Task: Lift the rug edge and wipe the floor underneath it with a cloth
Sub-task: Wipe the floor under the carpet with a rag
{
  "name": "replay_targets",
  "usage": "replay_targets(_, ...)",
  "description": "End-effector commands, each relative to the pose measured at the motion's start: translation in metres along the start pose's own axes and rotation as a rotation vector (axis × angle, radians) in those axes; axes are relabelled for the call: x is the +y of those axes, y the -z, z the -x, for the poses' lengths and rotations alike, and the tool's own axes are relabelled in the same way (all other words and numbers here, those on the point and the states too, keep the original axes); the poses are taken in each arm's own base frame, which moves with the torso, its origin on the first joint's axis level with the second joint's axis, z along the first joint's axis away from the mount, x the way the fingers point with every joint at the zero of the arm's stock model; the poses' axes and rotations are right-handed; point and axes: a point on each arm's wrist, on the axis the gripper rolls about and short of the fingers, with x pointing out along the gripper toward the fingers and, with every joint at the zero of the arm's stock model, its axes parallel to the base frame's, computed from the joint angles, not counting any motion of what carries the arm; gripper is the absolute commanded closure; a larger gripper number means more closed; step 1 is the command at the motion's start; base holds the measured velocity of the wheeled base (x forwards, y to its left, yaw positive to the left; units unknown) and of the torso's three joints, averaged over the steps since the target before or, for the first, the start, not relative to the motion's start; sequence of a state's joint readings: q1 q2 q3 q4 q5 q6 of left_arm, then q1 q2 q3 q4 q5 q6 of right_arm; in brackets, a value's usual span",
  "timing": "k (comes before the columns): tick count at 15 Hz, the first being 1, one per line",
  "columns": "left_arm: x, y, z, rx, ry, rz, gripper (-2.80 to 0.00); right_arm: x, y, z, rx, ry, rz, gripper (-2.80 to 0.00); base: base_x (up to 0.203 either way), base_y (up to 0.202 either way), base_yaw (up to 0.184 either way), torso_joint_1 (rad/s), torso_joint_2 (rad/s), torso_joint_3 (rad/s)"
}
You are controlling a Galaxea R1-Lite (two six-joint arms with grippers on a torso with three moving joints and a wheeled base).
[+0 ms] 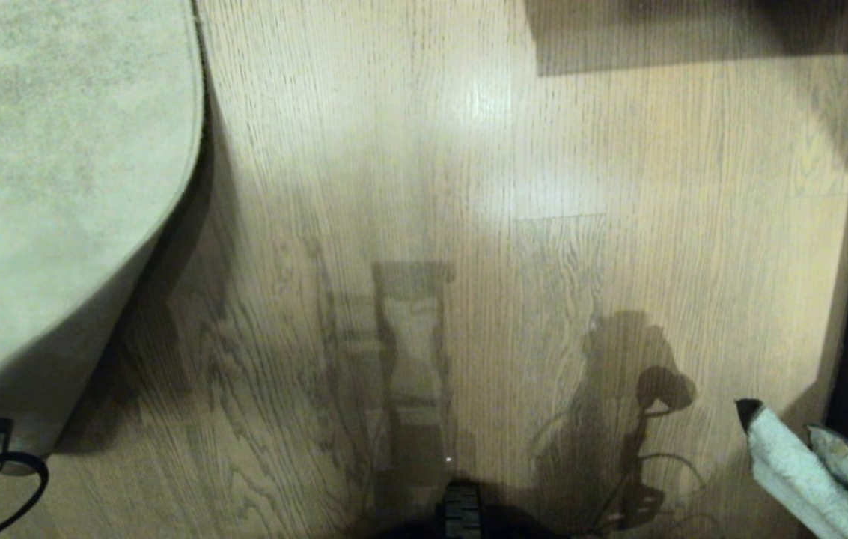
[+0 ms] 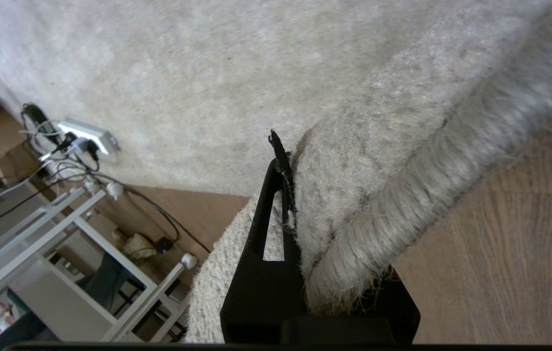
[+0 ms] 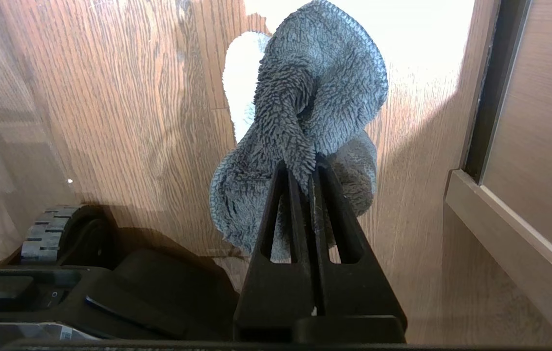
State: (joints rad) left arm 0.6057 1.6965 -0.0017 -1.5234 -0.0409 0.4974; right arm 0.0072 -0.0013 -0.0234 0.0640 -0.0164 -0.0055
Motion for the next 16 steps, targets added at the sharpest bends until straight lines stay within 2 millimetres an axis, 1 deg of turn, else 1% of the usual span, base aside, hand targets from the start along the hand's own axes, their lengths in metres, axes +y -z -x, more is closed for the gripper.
replay_targets(1,0.007,-0.003,0.002,-0.037,-0.048,-0.002,0.00,0.000,0.000,0.000,0.002,0.000,0.001,0.00,0.000,0.000,0.000,0.000,0.00,0.000)
replay_targets(10,0.023,0.006,0.004,-0.008,-0.097,0.014,0.00,0.000,0.000,0.000,0.001,0.000,0.001,0.00,0.000,0.000,0.000,0.000,0.00,0.000)
replay_targets(14,0.022,0.006,0.004,-0.011,-0.092,0.013,0.00,0.000,0.000,0.000,0.001,0.000,0.001,0.00,0.000,0.000,0.000,0.000,0.00,0.000)
replay_targets(16,0.022,0.007,0.003,-0.008,-0.088,0.014,0.00,0.000,0.000,0.000,0.002,0.000,0.001,0.00,-0.003,0.082,-0.011,0.003,0.00,0.003)
